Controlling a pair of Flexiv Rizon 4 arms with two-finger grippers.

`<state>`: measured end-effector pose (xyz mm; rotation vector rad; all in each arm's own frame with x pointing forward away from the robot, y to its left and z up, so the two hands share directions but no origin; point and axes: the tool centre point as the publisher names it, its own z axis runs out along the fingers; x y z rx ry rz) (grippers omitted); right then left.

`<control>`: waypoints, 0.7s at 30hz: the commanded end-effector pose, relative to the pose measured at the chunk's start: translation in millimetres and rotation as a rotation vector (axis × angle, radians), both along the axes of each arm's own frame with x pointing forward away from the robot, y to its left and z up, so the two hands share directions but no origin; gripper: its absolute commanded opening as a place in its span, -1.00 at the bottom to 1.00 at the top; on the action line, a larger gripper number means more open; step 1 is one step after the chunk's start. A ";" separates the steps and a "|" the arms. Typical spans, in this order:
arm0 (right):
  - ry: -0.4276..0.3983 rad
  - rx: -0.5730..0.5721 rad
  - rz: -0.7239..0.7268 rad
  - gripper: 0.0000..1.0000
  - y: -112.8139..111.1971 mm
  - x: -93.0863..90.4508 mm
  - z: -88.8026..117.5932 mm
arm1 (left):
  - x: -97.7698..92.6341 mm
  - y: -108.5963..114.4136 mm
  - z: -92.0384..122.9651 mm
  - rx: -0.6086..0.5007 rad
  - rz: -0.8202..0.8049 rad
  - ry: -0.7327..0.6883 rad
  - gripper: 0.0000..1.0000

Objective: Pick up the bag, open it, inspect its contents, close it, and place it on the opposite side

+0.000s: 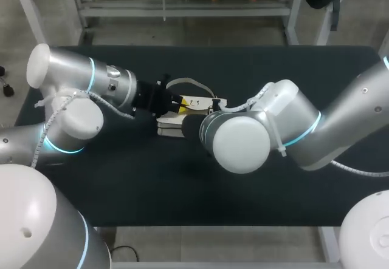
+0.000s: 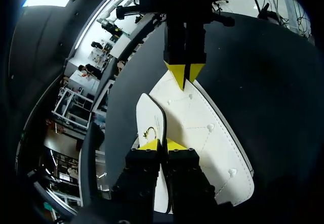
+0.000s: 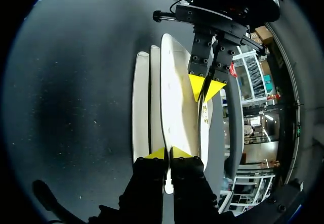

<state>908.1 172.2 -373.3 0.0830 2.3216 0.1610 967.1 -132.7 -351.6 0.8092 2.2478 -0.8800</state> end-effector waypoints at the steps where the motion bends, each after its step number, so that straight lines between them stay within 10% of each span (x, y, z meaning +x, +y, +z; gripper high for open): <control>1: -0.028 0.009 0.006 -1.00 -1.7 -1.1 -5.0 | 1.2 -6.0 -5.9 0.012 -0.012 0.008 -1.00; 21: -0.028 0.009 0.006 -1.00 -1.7 -1.1 -5.0 | 2.8 -2.3 -21.7 0.001 0.005 0.039 -1.00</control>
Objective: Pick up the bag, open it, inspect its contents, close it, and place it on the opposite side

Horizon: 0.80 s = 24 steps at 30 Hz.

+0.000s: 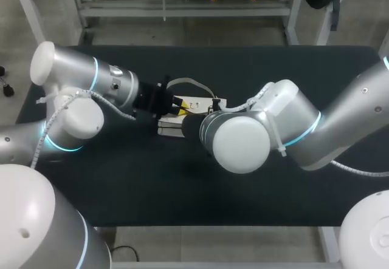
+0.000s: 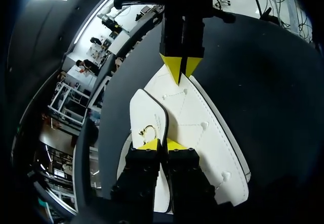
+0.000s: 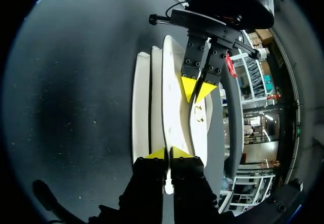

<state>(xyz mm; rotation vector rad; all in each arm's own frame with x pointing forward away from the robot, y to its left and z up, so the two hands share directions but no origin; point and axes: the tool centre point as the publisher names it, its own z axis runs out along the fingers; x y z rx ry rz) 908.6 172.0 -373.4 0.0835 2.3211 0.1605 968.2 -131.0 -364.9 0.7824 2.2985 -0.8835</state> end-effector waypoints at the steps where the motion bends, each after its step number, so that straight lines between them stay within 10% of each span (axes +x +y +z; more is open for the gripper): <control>1: -0.028 0.010 0.006 -1.00 -1.5 -1.6 -4.9 | 1.6 -3.6 -8.5 -0.013 -0.012 -0.007 -1.00; 6: -0.028 0.010 0.006 -1.00 -1.5 -1.6 -4.9 | 0.8 5.4 -1.9 -0.019 0.001 -0.034 -1.00; 8: -0.028 0.010 0.006 -1.00 -1.5 -1.6 -4.9 | 0.2 7.0 1.0 -0.018 0.004 -0.044 -0.47; 10: -0.028 0.010 0.006 -1.00 -1.5 -1.6 -4.9 | 0.2 7.2 2.9 -0.017 0.006 -0.052 -0.40; 15: -0.028 0.010 0.006 -1.00 -1.5 -1.6 -4.9 | 1.7 6.6 4.9 -0.015 0.011 -0.072 -1.00; 24: -0.028 0.010 0.006 -1.00 -1.5 -1.6 -4.9 | 1.1 12.7 4.0 -0.009 0.029 -0.079 -1.00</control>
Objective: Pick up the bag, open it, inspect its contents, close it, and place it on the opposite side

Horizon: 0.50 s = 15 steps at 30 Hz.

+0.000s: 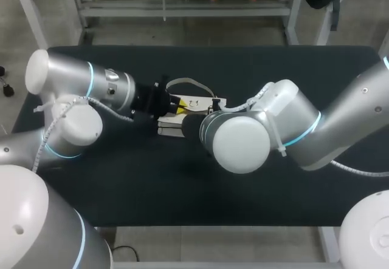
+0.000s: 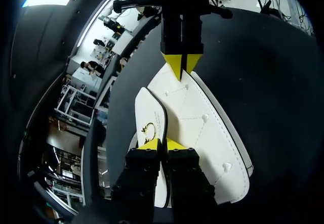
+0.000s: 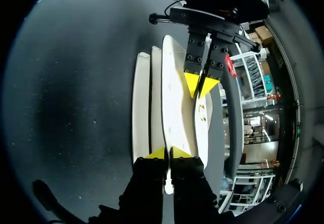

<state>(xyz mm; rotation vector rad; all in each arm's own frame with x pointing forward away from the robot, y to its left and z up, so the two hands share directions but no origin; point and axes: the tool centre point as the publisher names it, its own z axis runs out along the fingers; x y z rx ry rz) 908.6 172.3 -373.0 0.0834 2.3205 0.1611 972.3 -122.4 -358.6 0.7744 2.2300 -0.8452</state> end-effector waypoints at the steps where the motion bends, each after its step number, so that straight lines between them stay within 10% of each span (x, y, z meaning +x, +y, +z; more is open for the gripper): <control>1: -0.027 0.009 0.006 -1.00 -1.8 -1.6 -5.3 | -3.4 6.5 -2.4 0.007 0.018 -0.005 -1.00; 15: -0.027 0.009 0.006 -1.00 -1.8 -1.6 -5.3 | 2.5 -14.9 -6.8 -0.030 -0.012 0.020 -1.00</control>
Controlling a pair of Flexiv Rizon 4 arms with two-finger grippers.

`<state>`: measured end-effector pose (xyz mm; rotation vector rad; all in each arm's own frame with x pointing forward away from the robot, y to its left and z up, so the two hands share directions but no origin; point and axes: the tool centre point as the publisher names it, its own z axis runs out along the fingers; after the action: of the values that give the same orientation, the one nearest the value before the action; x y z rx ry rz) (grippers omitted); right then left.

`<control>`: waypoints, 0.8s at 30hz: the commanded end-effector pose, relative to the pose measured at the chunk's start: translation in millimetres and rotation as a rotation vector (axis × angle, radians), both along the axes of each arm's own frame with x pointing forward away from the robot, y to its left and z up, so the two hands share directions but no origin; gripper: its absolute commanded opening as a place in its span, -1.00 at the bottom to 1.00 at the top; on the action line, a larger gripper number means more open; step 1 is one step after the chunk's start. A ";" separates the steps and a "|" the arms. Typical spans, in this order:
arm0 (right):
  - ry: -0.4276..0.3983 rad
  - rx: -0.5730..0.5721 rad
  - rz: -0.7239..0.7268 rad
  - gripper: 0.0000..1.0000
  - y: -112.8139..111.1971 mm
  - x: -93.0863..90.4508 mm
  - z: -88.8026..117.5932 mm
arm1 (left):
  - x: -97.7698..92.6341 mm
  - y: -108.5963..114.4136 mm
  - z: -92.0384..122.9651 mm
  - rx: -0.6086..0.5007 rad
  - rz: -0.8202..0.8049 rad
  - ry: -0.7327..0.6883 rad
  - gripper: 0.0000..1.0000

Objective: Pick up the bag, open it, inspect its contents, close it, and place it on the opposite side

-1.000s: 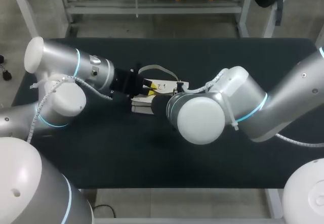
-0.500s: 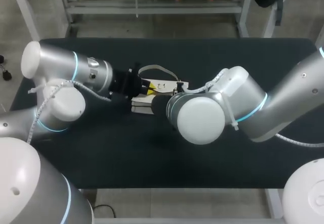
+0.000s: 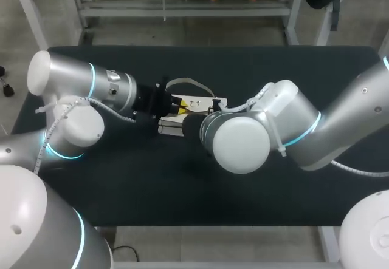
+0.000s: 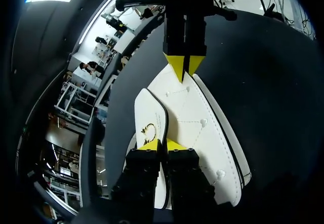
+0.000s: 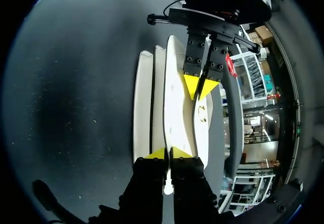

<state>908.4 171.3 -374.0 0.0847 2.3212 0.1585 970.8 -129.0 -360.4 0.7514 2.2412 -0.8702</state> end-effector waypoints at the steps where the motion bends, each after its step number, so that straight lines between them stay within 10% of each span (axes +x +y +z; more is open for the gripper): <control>1: -0.028 0.011 0.008 -1.00 -0.8 -1.5 -4.3 | 3.6 -8.2 -4.3 -0.012 -0.023 -0.004 -1.00; 11: -0.028 0.011 0.008 -1.00 -0.8 -1.5 -4.3 | 1.9 12.1 -1.9 0.016 -0.002 -0.008 -1.00; 15: -0.028 0.011 0.008 -1.00 -0.8 -1.5 -4.3 | 2.2 11.6 3.5 0.004 -0.001 -0.025 0.13; 18: -0.028 0.011 0.008 -1.00 -0.8 -1.5 -4.3 | 2.2 9.4 5.9 -0.002 -0.006 -0.037 -0.19; 21: -0.028 0.011 0.008 -1.00 -0.8 -1.5 -4.3 | 3.4 6.2 5.8 -0.001 -0.019 -0.041 -1.00; 24: -0.028 0.011 0.008 -1.00 -0.8 -1.5 -4.3 | 2.6 5.4 4.1 0.007 -0.033 -0.047 -1.00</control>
<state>908.9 172.8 -373.2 0.0837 2.3192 0.1606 971.6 -123.3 -353.5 0.8047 2.2005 -0.8481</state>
